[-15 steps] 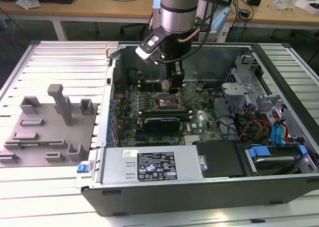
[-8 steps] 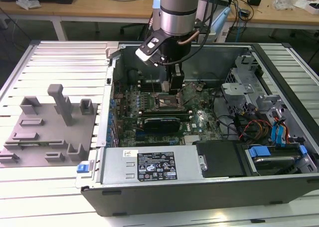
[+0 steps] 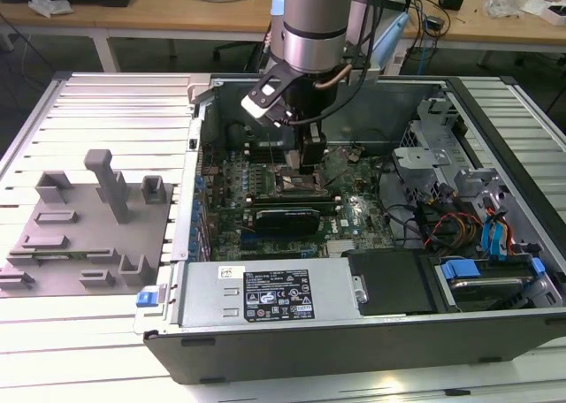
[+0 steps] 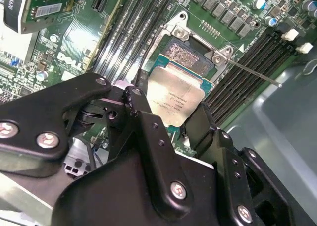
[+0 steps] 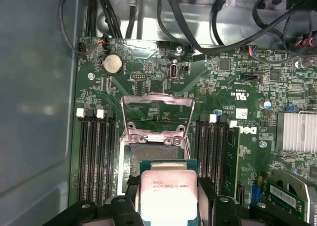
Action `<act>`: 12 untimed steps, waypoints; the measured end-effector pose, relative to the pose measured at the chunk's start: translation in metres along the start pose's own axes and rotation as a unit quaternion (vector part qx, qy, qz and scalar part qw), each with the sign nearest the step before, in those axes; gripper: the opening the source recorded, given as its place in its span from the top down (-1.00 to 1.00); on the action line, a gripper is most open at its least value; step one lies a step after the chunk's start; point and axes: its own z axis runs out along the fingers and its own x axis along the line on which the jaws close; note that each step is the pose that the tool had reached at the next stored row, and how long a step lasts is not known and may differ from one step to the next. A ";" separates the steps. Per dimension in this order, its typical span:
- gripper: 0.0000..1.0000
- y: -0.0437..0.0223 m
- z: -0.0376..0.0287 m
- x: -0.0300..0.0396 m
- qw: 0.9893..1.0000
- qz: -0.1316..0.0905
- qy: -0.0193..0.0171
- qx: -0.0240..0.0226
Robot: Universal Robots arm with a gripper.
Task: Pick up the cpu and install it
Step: 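Place the cpu into insertion slot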
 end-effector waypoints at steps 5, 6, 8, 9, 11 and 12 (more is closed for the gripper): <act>-0.09 -0.0001 0.0048 0.0001 1.000 -0.004 0.000 0.000; -0.09 -0.0002 0.0070 0.0001 1.000 -0.004 0.000 0.000; -0.09 -0.0004 0.0114 0.0002 1.000 -0.005 0.000 0.000; -0.09 -0.0004 0.0126 0.0002 1.000 -0.005 0.000 0.000; -0.09 -0.0005 0.0152 0.0003 1.000 -0.005 0.000 0.000; -0.09 -0.0005 0.0168 0.0003 1.000 -0.005 0.000 0.000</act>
